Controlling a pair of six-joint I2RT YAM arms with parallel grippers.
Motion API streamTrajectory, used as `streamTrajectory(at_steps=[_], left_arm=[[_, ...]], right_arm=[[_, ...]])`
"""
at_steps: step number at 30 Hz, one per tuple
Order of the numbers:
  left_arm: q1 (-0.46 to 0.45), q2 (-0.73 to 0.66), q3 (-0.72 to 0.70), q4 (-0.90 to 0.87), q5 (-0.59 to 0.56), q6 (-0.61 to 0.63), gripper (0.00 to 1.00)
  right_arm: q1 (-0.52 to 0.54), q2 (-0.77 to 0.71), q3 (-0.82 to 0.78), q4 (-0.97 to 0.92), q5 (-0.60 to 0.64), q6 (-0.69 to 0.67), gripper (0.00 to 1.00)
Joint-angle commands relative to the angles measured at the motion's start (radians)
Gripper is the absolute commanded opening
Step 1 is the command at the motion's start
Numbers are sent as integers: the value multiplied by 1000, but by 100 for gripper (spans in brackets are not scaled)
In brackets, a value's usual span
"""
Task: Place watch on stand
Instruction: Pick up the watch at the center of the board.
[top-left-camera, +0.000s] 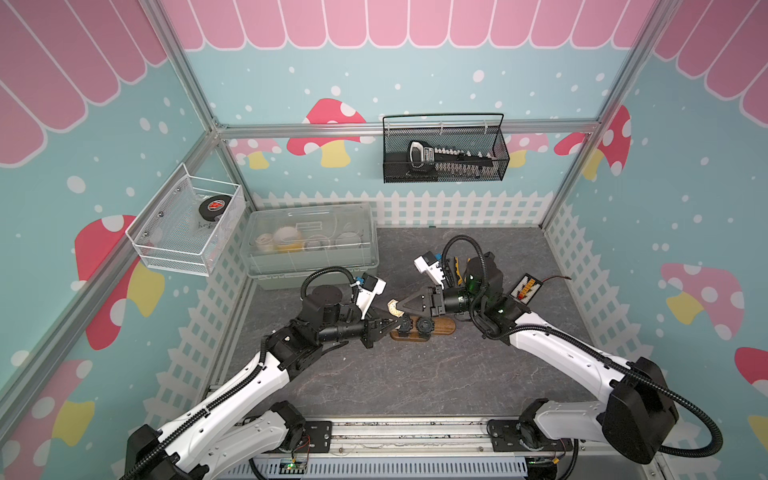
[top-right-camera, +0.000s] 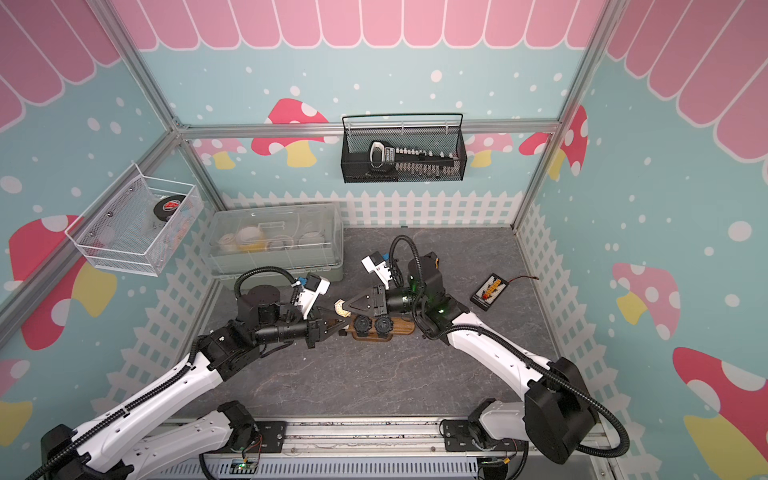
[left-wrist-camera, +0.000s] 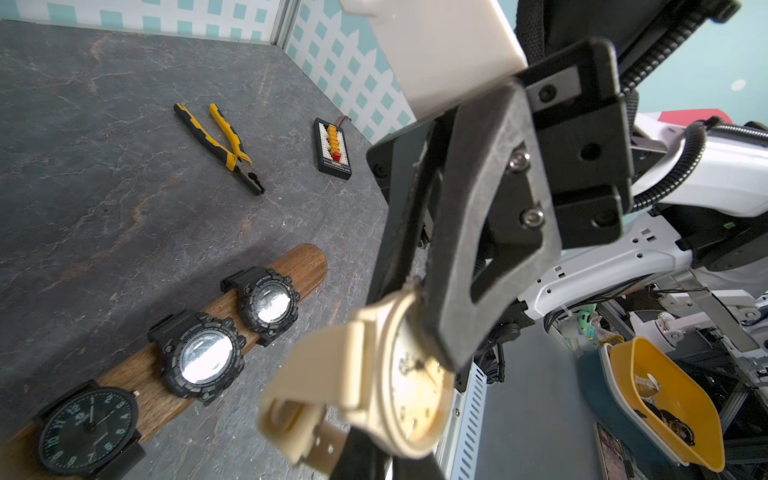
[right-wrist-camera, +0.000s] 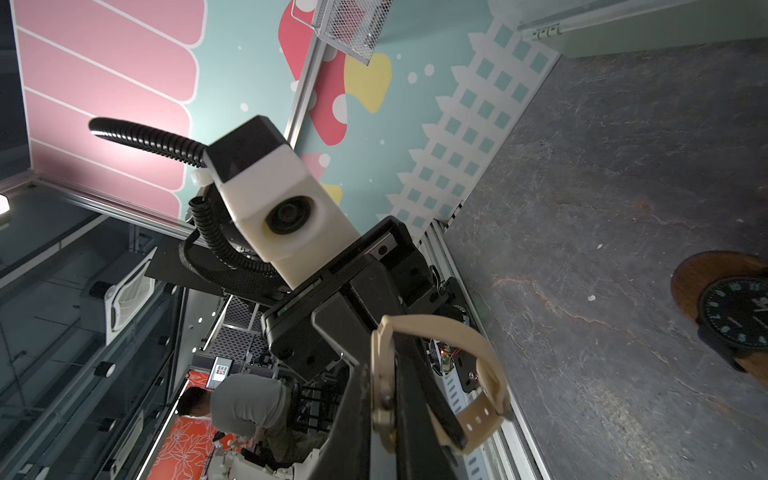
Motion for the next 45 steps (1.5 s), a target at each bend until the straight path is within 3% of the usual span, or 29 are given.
streamTrajectory(at_steps=[1, 4, 7, 19, 32, 45], left_arm=[[12, 0, -3, 12, 2, -14, 15], [13, -3, 2, 11, 0, -21, 26], [14, -4, 2, 9, -2, -25, 32], [26, -11, 5, -11, -17, -26, 43], [88, -51, -19, -36, -27, -25, 43], [183, -30, -67, -65, -83, -69, 43]], right_arm=[[9, -37, 12, -21, 4, -36, 2], [8, -47, 14, -54, 20, -64, 0], [8, -53, 15, -74, 35, -82, 0], [2, -52, 76, -252, 83, -215, 0], [-144, -126, -15, -282, 94, -285, 0], [-349, -215, -267, -242, 104, -212, 0]])
